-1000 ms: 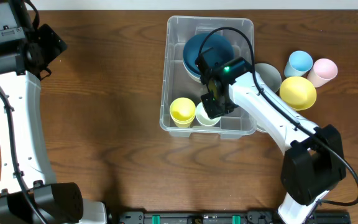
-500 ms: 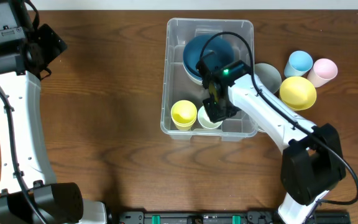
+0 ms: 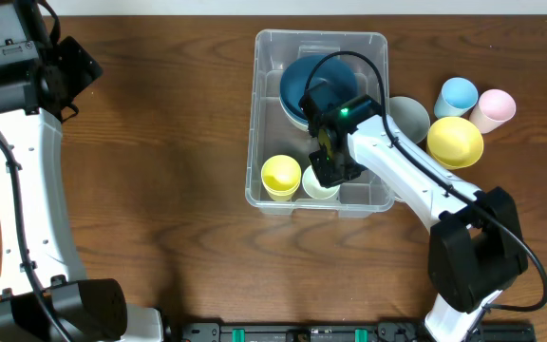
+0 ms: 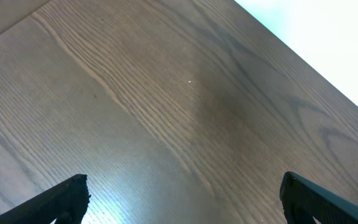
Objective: Pack container
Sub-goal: 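Lower the white cup into the container with the right gripper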
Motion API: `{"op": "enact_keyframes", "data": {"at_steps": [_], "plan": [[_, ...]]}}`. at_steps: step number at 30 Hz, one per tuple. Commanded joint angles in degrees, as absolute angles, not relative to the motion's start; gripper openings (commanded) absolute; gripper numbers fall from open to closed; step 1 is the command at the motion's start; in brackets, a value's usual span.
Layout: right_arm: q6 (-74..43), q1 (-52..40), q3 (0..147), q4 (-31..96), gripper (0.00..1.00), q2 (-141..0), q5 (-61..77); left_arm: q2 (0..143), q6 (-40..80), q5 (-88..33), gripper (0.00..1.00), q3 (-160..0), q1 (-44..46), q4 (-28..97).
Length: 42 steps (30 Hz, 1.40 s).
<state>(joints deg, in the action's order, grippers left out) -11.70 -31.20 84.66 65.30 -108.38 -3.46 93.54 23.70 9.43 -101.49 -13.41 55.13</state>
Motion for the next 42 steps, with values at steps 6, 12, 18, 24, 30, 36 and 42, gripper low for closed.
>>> {"op": "enact_keyframes", "data": {"at_steps": [6,12,18,24,30,36,42], "plan": [[-11.9,-31.5,84.2,65.6,0.13,-108.8,-3.7,93.2,22.9,10.1,0.98,-101.8,-13.6,55.2],[-11.9,-31.5,84.2,65.7,0.27,-108.8,-3.7,93.2,22.9,10.1,0.98,-101.8,-13.6,55.3],[-11.9,-31.5,84.2,66.2,0.3,-108.8,-3.7,93.2,22.9,10.1,0.98,-101.8,-13.6,55.2],[-11.9,-31.5,84.2,66.8,0.36,-108.8,-3.7,93.2,22.9,10.1,0.98,-101.8,-13.6,55.3],[-11.9,-31.5,84.2,67.3,0.44,-108.8,-3.7,93.2,22.9,10.1,0.98,-101.8,-13.6,55.2],[-11.9,-31.5,84.2,67.3,0.45,-108.8,-3.7,93.2,22.9,10.1,0.98,-101.8,-13.6,55.3],[-11.9,-31.5,84.2,67.3,0.44,-108.8,-3.3,93.2,22.9,10.1,0.98,-101.8,-13.6,55.3]]}}
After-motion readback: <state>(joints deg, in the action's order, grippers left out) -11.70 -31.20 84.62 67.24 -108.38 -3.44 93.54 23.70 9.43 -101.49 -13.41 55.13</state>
